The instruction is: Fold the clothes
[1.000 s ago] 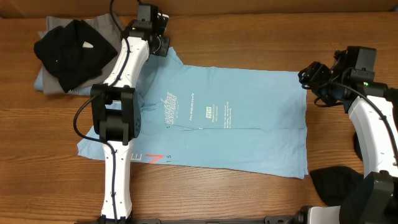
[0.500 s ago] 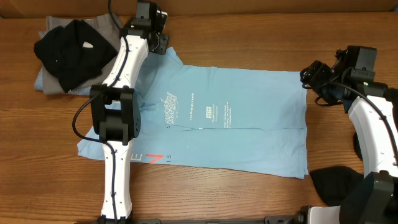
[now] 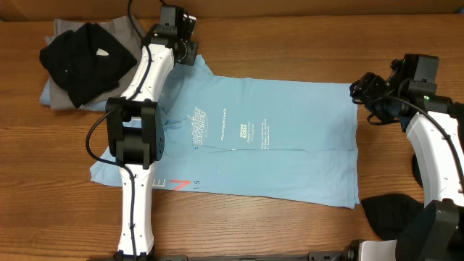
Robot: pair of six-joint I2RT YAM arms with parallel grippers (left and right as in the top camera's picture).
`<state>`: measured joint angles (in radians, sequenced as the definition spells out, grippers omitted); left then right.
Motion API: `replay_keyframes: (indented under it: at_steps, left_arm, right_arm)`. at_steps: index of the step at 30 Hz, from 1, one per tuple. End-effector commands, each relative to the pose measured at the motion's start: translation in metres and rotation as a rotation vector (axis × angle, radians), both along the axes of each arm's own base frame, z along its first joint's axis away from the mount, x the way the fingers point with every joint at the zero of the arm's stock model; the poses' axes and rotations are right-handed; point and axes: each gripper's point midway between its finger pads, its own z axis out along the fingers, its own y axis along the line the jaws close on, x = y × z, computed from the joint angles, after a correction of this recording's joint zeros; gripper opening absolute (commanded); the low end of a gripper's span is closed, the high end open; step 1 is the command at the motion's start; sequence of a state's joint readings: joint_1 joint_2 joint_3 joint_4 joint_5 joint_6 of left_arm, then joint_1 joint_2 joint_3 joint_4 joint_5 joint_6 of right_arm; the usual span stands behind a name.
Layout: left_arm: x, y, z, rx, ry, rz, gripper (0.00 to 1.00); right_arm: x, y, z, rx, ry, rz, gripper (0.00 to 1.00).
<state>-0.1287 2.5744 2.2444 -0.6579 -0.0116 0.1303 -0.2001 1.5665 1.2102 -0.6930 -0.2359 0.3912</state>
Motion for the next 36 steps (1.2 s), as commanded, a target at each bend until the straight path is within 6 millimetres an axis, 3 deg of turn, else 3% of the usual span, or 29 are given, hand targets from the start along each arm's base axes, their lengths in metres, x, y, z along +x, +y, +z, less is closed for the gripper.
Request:
replay_keyframes:
  at_steps: [1, 8, 10, 17, 20, 26, 29, 36]
  left_arm:
    - [0.004, 0.001, 0.012, -0.017, -0.024, 0.005, 0.04]
    - [0.008, 0.002, 0.038, -0.011, -0.049, 0.011, 0.04]
    - [0.009, 0.003, 0.056, -0.007, -0.07, 0.004, 0.04]
    - [0.005, 0.013, 0.145, 0.031, -0.177, 0.029, 0.04]
    - [-0.004, 0.017, 0.166, 0.056, -0.185, 0.027, 0.04]
    - [-0.03, 0.034, 0.182, 0.128, -0.131, 0.074, 0.04]
    - [-0.044, 0.045, 0.186, 0.179, -0.094, 0.104, 0.04]
    - [-0.067, 0.052, 0.209, 0.2, -0.079, 0.119, 0.04]
  right_arm:
    - [0.006, -0.001, 0.008, -0.015, -0.023, 0.006, 0.69]
    - [0.009, -0.002, 0.01, -0.021, -0.039, 0.004, 0.7]
    - [0.013, -0.003, 0.013, -0.028, -0.06, 0.001, 0.7]
    - [0.044, -0.018, 0.028, -0.094, -0.194, -0.03, 0.69]
    - [0.055, -0.02, 0.025, -0.098, -0.22, -0.03, 0.69]
    - [0.079, -0.023, -0.022, -0.108, -0.188, 0.002, 0.69]
    - [0.09, -0.025, -0.058, -0.122, -0.16, 0.029, 0.7]
    - [0.101, -0.04, -0.108, -0.193, -0.117, 0.012, 0.72]
